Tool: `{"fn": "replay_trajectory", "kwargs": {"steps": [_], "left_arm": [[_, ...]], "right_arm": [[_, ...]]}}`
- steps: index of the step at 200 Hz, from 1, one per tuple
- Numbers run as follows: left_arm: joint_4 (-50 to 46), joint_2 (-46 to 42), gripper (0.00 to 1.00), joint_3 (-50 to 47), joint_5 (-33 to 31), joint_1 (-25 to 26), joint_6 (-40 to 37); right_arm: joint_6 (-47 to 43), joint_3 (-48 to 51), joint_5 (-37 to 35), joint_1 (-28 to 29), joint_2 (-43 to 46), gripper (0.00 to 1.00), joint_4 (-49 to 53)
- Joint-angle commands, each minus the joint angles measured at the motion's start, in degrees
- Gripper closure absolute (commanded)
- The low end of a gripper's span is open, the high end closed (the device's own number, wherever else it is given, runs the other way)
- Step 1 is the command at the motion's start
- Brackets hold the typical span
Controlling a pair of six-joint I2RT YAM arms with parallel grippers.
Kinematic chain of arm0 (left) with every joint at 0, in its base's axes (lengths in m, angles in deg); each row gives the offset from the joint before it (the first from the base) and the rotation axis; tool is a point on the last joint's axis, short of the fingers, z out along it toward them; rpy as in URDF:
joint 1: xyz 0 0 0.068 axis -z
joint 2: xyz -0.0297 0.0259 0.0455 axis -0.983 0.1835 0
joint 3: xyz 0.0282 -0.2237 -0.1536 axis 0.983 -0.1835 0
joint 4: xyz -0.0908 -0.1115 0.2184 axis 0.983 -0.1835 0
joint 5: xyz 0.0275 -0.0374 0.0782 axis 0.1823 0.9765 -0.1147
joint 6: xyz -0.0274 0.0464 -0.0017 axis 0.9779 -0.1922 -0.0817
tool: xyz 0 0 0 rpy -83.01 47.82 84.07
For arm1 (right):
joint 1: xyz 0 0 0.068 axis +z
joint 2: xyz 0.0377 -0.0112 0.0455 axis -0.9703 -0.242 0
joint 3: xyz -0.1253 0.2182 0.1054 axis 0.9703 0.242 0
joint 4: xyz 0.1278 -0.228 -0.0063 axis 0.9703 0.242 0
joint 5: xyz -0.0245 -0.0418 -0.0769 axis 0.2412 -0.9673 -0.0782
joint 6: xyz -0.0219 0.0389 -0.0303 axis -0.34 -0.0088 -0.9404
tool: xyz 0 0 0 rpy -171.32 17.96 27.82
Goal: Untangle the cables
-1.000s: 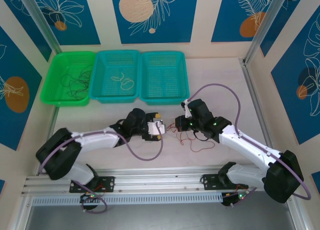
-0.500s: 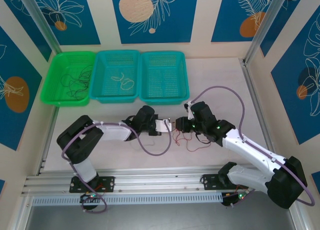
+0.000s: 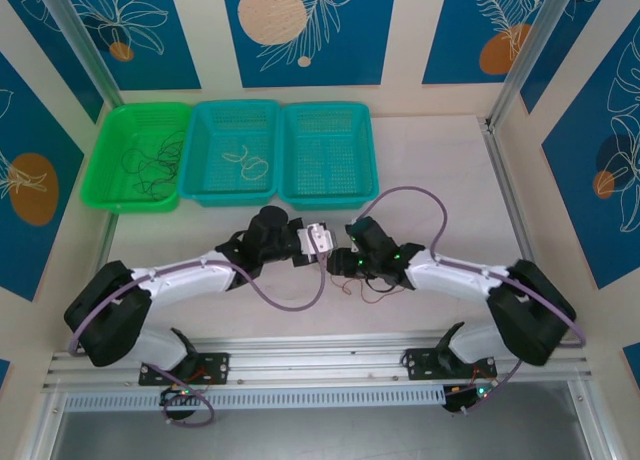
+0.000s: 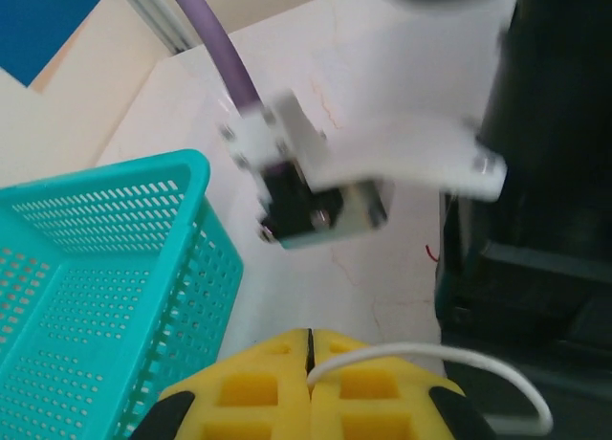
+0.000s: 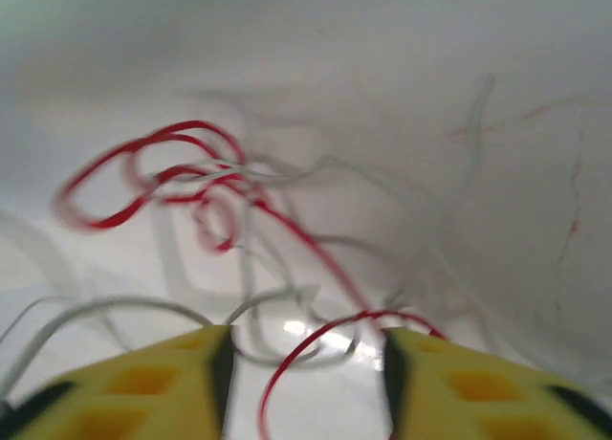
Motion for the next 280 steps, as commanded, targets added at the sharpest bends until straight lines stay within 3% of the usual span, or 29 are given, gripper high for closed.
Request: {"fn": "replay_trajectory", "kwargs": {"steps": [1,26,61,86,106,140,175,228,280], "left_arm": [[0.3,-4.7,1.0,-1.7,-0.1,0.6,8.4],[-1.3,-11.8,1.0,-3.4,-5.7,0.3,13.1],[-11.5,-22.4,1.0,-0.7,-17.3,-2.1,23.6],[-22.6,-26.8,1.0,6.5,-22.5,-8.6,33.0],[-29.1,-26.5,1.0,14.1,-20.3,-16.8,38.8],[-31.5,-20.6,1.0,27.8,-17.2,-25.2,38.9],[-34.2,-7.7,1.0,43.3,-13.9,-32.1,39.5],[-37.4,10.9,1.0,57.4,-11.8,-40.3,42.4],[-40.3,22.3,1.0,60.3,-12.2,-42.4,41.8]], "right_arm": [[7.6,-2.0,-7.0,-1.1,-2.6,0.86,3.0],[11.9,-0.3,-8.6,-4.7,-1.6,0.98,6.2],[12.9,2.5,-9.3,-8.6,1.1,1.0,9.2],[13.9,3.8,-10.0,-10.6,3.0,1.0,11.6],[12.8,4.1,-8.2,-11.4,5.0,1.0,11.9],[10.4,1.3,-7.7,-11.1,9.1,0.77,16.7],[9.9,-0.1,-7.1,-11.1,15.2,0.65,20.4],[8.9,-1.5,-4.6,-11.1,27.3,0.59,26.0],[9.2,-2.2,-5.3,-11.2,34.9,0.57,31.2]]}}
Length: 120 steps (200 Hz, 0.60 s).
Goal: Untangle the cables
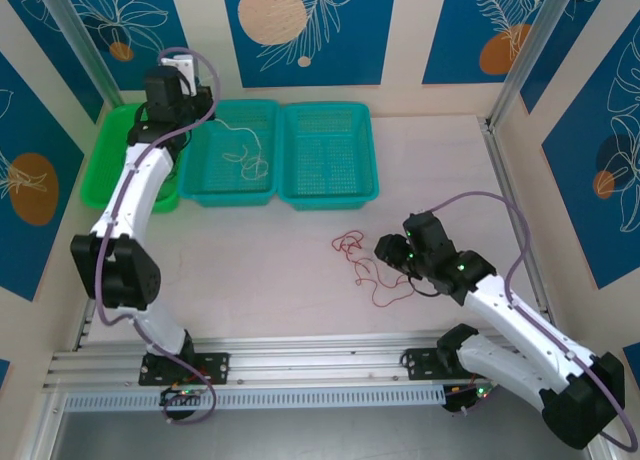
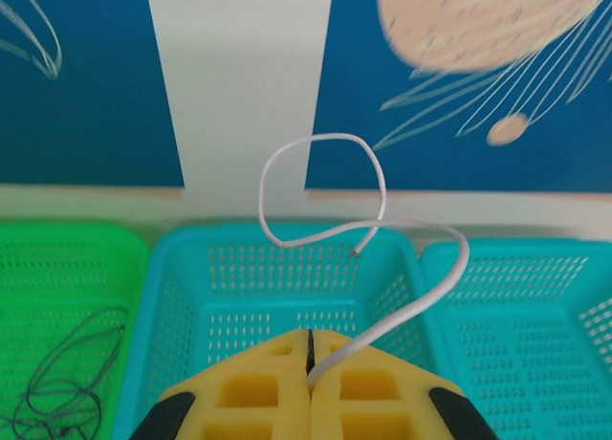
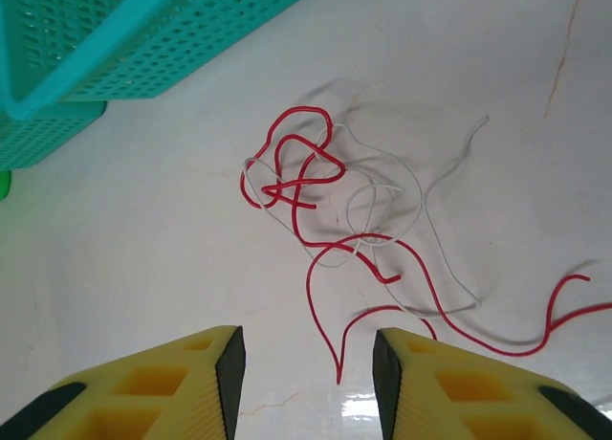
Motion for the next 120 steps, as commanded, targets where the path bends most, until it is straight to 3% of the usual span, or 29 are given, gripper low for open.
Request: {"fn": "replay_trajectory", "kwargs": {"steps": [1,13,26,40,58,75,120], "left_arm": [[-2.7,2.7,1.0,2.1,1.2,-0.7,0.6],[-3.0,4.2,0.99,0.6,1.3,-0.8,0.7],[-3.0,5.4,0.79,-1.6,1.6,-0.9,1.4],[-2.1,5.7,0.45,-4.6,4.2,-1.2,1.6],[0.4,3.3,0.29,-9.2,6.1,-1.2,1.9],[3.3,-0.9,0.22,-13.2,7.6,-1.2,3.3],[9.2,-16.3,0.21,-22.8,15.5,1.5,8.9]], "right_arm": [[-0.3,-1.2,0.4,0.1,2.8,0.56,4.4],[0.0,-0.9,0.2,0.1,3.8,0.56,4.6],[0.3,-0.5,0.2,0.0,4.4,0.56,4.6],[0.4,-0.4,0.2,0.0,4.4,0.55,4.5],[0.3,-0.3,0.5,-0.1,4.0,0.54,4.1],[0.0,-0.4,0.6,-0.2,3.3,0.54,3.8],[-1.9,-0.5,1.5,-0.4,-0.6,0.53,1.0]]}}
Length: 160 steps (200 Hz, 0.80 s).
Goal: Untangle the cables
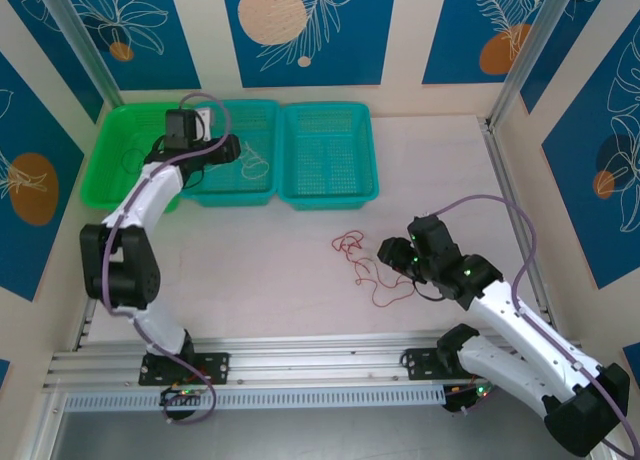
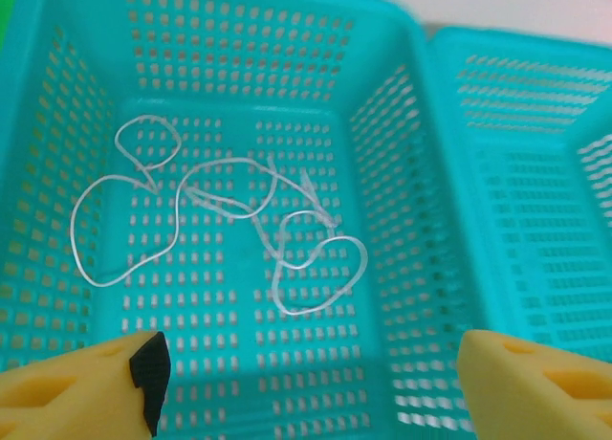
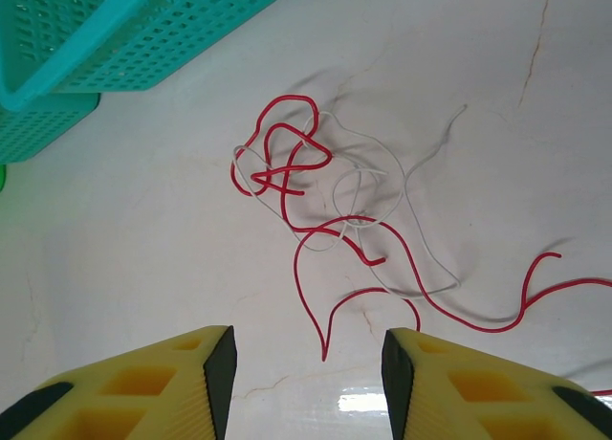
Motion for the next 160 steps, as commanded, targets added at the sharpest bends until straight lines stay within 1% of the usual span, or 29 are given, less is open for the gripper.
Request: {"fn": "replay_trajectory", "kwargs": {"steps": [1,19,30,52,65,79,96,112,123,141,160], "left_arm": [[7.7,-12.2,0.21,-3.4,6.8,1.9,4.0],[10.1,-19.3,0.21,-7.9,9.2,5.7,4.6],[10.5,-23.3,0.2,-10.4,9.1,9.3,3.8],[9.1,-29.4,0.17,-14.6,5.9,17.7,1.9],[9.4,-32.1,0.17,-17.4,4.3,22.6,2.2],[10.7,-34.5,0.17,-21.1,2.2,27.8,3.5],[11.4,-35.9,0.17,-25.4,-1.8,34.2,4.6],[10.5,-35.5,0.17,-28.2,-5.0,38.7,5.5],[10.3,-34.8,0.17,-30.0,-6.1,41.0,5.8],[10.9,-34.1,0.17,-33.1,-7.5,43.3,7.5],[10.4,-33.5,0.18,-35.7,-9.3,43.7,12.5]], "right_arm": [[-1.9,-0.5,1.6,-0.3,-2.0,0.53,-1.6],[-3.5,-0.5,3.1,-0.4,-5.1,0.53,-3.5],[-4.3,-0.6,4.0,-0.4,-7.6,0.53,-4.5],[-6.0,-1.1,6.2,-0.4,-13.4,0.53,-7.0],[-7.0,-1.7,6.9,-0.4,-17.2,0.52,-8.4],[-6.8,-2.8,6.1,-0.5,-21.6,0.52,-8.6],[-6.6,-4.4,6.0,-0.5,-26.8,0.52,-9.3],[-6.3,-5.6,6.2,-0.4,-31.7,0.53,-10.6],[-6.1,-6.6,6.4,-0.4,-34.8,0.57,-11.2],[-5.6,-7.3,6.8,-0.2,-38.3,0.73,-12.2],[-6.1,-7.4,8.0,0.4,-39.7,0.87,-13.2]]}}
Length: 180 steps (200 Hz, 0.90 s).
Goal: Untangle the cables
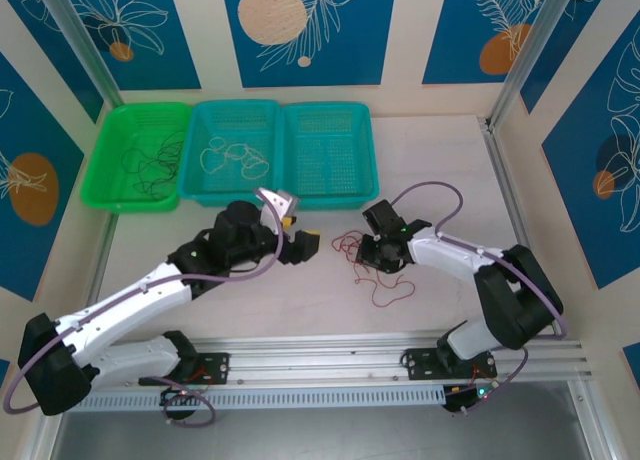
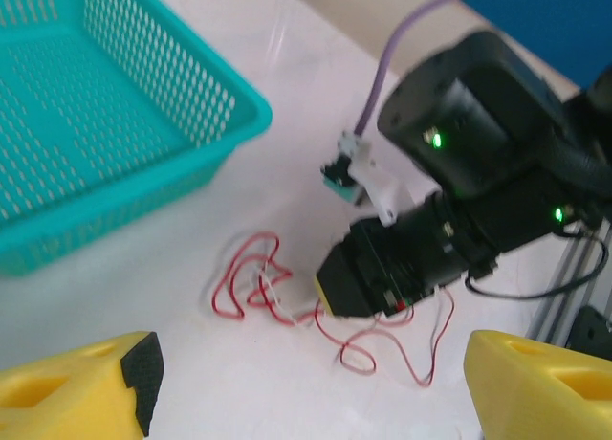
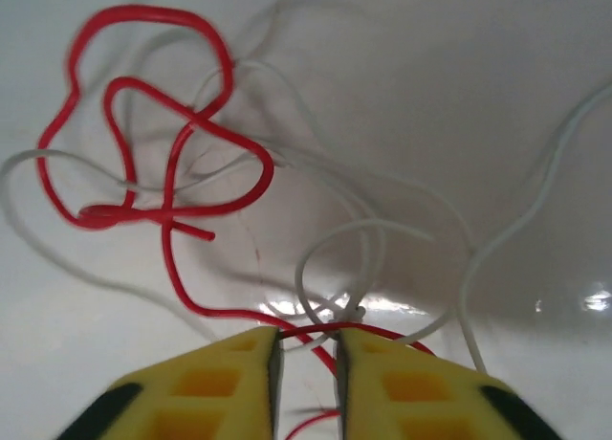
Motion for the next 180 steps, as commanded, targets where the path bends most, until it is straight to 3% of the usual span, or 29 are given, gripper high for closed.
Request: {"fn": "replay_trajectory", "kwargs": {"steps": [1,30,74,108,121,153,180], "left_arm": [[0.2,0.6,0.18,-2.7,-4.8,0.8,6.2],[-5.6,4.4,0.23,-2.7,-7.6,0.6,16.3],[3.7,11.4,0.32,-6.6,-3.8,0.7,32.2],[5.9,17.1,0.39,-6.2,-2.7,0.9,34.6],[7.4,18.6,0.41,-6.0,-1.7,1.1,35.2],[7.1,22.3,0.46,-2.7,-1.0,3.2,34.8],[5.7,27.3,0.47,2.3,-2.0,5.5,33.8]], "right_arm": [[-0.3,-1.5,2.4,0.7,-1.3,0.87,-1.4],[-2.0,-1.2,3.0,4.1,0.0,1.0,-2.0],[2.1,-0.6,4.3,11.6,0.5,1.0,-2.9],[3.2,-1.6,2.5,15.5,2.4,1.0,-2.3],[3.0,-1.3,1.2,15.7,5.6,0.95,-1.8],[2.6,1.2,-5.6,13.7,16.2,0.6,1.9],[2.8,4.3,-9.4,9.2,26.4,0.55,4.8]]}}
